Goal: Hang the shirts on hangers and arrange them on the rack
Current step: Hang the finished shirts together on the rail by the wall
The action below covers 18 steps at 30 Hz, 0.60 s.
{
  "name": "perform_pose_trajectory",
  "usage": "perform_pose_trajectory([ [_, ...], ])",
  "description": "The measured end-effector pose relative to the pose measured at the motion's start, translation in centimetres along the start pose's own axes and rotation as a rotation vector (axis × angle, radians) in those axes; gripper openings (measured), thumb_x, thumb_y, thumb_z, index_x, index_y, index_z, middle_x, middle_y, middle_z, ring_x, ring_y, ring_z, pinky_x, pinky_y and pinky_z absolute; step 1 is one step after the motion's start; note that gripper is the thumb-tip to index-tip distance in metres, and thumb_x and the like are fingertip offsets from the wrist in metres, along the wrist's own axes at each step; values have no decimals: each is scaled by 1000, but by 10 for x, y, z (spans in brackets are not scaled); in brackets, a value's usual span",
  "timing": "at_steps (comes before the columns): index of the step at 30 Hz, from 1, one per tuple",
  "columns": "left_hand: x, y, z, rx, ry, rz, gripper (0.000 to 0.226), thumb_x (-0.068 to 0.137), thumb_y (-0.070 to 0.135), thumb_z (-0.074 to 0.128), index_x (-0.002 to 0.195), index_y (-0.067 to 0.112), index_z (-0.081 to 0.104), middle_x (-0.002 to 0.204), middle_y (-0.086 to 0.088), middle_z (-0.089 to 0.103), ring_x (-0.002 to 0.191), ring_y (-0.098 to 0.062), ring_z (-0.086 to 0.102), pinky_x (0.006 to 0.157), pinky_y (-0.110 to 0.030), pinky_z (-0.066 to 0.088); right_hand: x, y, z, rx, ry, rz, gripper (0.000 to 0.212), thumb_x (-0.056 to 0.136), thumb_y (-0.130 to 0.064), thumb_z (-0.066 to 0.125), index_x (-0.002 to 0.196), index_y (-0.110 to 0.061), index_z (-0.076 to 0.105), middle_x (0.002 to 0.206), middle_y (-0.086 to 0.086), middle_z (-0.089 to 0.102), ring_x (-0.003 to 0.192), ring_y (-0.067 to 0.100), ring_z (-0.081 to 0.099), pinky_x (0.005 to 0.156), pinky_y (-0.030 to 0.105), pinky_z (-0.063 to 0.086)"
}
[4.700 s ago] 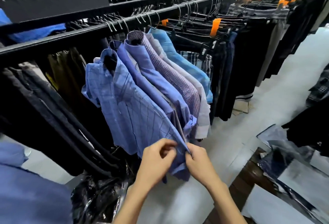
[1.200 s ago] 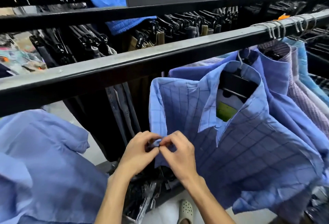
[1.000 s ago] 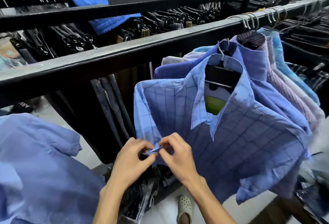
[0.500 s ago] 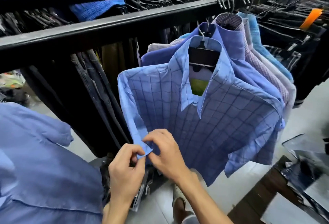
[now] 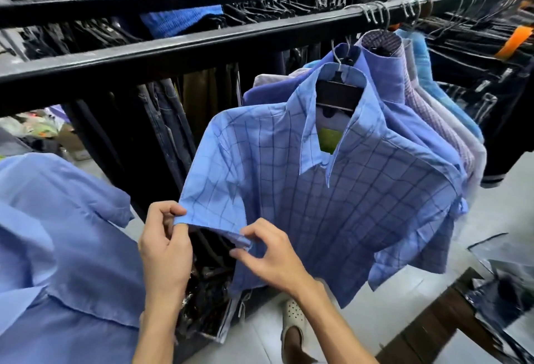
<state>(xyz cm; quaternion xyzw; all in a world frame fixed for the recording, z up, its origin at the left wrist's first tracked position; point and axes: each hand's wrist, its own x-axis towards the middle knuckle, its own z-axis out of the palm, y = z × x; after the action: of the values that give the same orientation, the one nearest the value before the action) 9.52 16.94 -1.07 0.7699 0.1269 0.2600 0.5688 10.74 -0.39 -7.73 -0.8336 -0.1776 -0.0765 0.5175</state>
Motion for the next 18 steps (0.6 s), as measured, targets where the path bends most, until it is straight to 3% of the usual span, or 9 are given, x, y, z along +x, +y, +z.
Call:
perform_pose_trajectory([
  [2, 0, -6, 0, 12, 23, -24, 38, 86, -11, 51, 81, 27, 56, 74, -5, 47, 60, -4, 43, 58, -12, 36, -5, 3, 0, 20, 9, 9, 14, 85, -15, 79, 90, -19, 66, 88, -7, 57, 81, 4, 55, 74, 24, 48],
  [6, 6, -25, -8, 97, 67, -45, 37, 80, -11, 54, 74, 26, 58, 64, -8, 39, 56, -9, 39, 57, -16, 32, -11, 3, -2, 122, 479, 73, 29, 75, 8, 77, 77, -21, 72, 81, -5, 60, 72, 12, 61, 61, 24, 50],
  [9, 4, -30, -4, 199, -5, -34, 43, 80, -15, 56, 74, 28, 61, 65, -5, 40, 59, -13, 42, 60, -21, 35, -3, -3, -4, 203, 621, 114, 39, 75, 12, 69, 77, -26, 67, 86, -8, 57, 64, 17, 57, 52, 38, 54],
  [13, 0, -19, 2, 258, -55, -12, 44, 79, -14, 56, 73, 29, 63, 65, -8, 40, 60, -12, 42, 58, -12, 34, 1, 3, -5, 95, 457, 87, 34, 72, 16, 61, 78, -17, 65, 86, -7, 54, 74, 10, 56, 65, 15, 42],
  [16, 3, -15, 4, 287, -132, 21, 38, 80, -9, 63, 74, 28, 64, 61, -5, 40, 59, -16, 44, 58, -12, 34, 2, 17, -9, -5, 89, 99, 27, 82, 6, 63, 94, -17, 71, 96, -9, 51, 83, 8, 58, 73, 15, 44],
  [18, 4, -12, 11, 297, -261, 59, 29, 83, -1, 70, 79, 27, 66, 59, -3, 40, 56, -15, 44, 57, -14, 35, 4, 18, -13, -5, -83, 89, 19, 90, -9, 69, 106, -20, 72, 106, -6, 51, 88, 9, 62, 83, 22, 52],
])
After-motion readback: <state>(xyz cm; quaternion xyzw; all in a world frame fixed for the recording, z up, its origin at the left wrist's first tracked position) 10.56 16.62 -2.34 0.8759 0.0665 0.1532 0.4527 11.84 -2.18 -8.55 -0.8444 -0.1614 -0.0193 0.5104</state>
